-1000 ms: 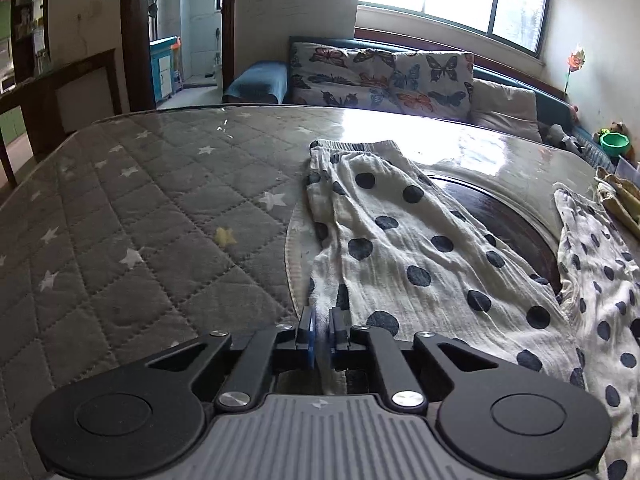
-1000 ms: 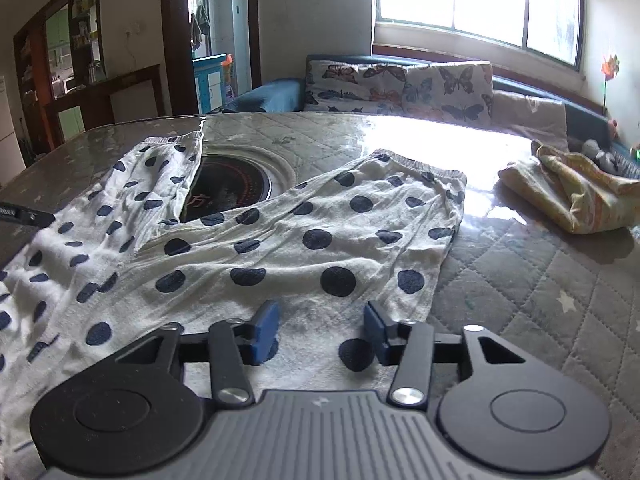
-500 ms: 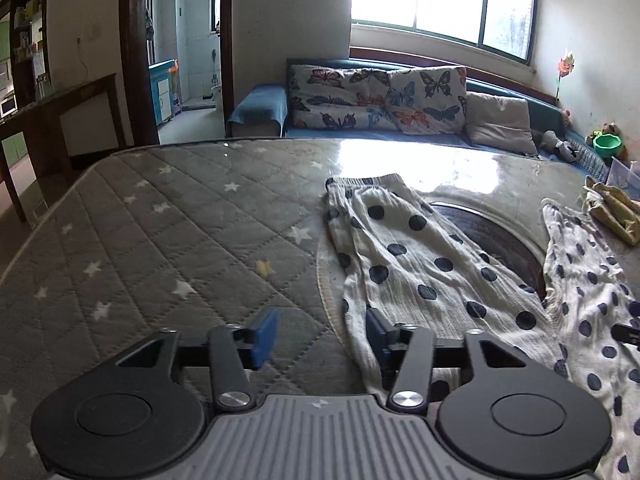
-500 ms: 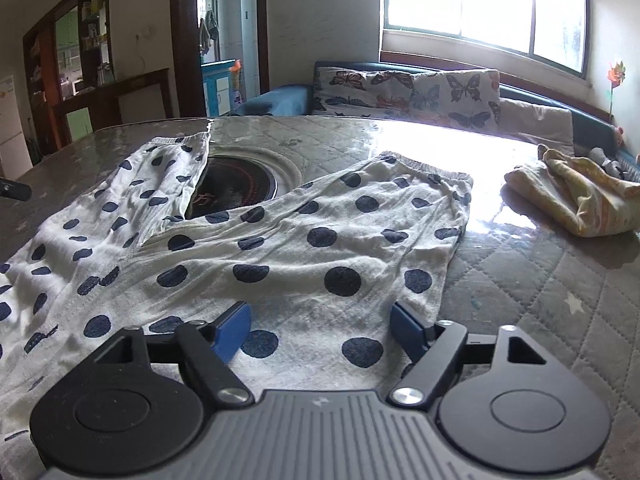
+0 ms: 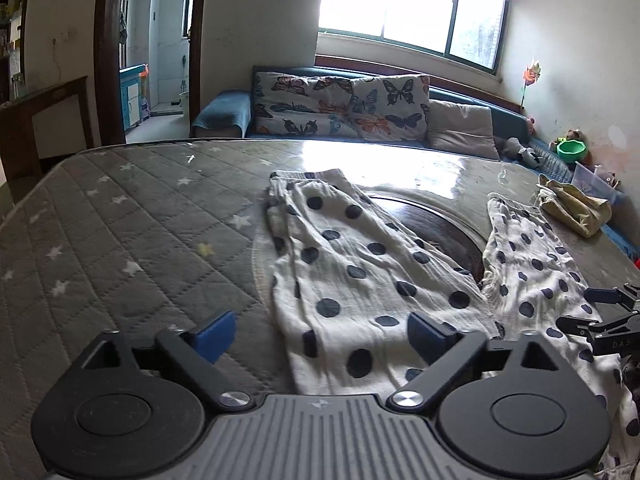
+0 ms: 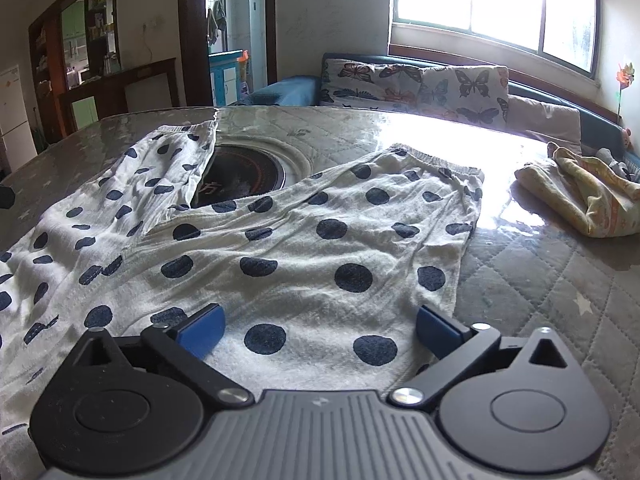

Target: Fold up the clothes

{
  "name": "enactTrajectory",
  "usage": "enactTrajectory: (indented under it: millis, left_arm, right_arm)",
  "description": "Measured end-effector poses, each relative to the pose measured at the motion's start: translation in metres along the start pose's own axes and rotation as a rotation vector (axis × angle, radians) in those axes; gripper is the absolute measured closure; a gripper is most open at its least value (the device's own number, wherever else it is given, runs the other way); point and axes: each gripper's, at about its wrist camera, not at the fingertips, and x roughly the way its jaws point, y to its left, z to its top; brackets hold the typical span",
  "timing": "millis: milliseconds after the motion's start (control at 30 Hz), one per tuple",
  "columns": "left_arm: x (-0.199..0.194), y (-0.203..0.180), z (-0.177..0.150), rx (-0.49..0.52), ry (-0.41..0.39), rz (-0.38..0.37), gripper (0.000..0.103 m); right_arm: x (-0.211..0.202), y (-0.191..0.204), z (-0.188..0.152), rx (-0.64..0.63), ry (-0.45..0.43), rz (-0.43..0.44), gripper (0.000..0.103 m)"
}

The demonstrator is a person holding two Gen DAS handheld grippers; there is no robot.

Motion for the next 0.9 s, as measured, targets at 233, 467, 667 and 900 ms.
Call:
enactTrajectory:
  millis: [233, 467, 667, 900]
  left_arm:
    - [0.012, 0.011, -0.003, -0.006, -0.001, 0.083, 0.0]
    - [0.017, 0.036, -0.002, -0.031, -0.032, 0.173, 0.0]
    - [0.028, 0.059, -0.004, -0.091, -0.01, 0.22, 0.0]
    - [0.041, 0.076, -0.007, -0.105, 0.031, 0.267, 0.0]
  right_arm:
    - [0.0, 0.0, 0.0, 0.002, 0.001, 0.002, 0.0]
    - [0.001, 0.0, 0.0, 0.003, 0.001, 0.003, 0.0]
    - [0.001, 0.0, 0.0, 0.004, 0.002, 0.004, 0.0]
    - [0.002, 0.0, 0.0, 0.006, 0.001, 0.005, 0.0]
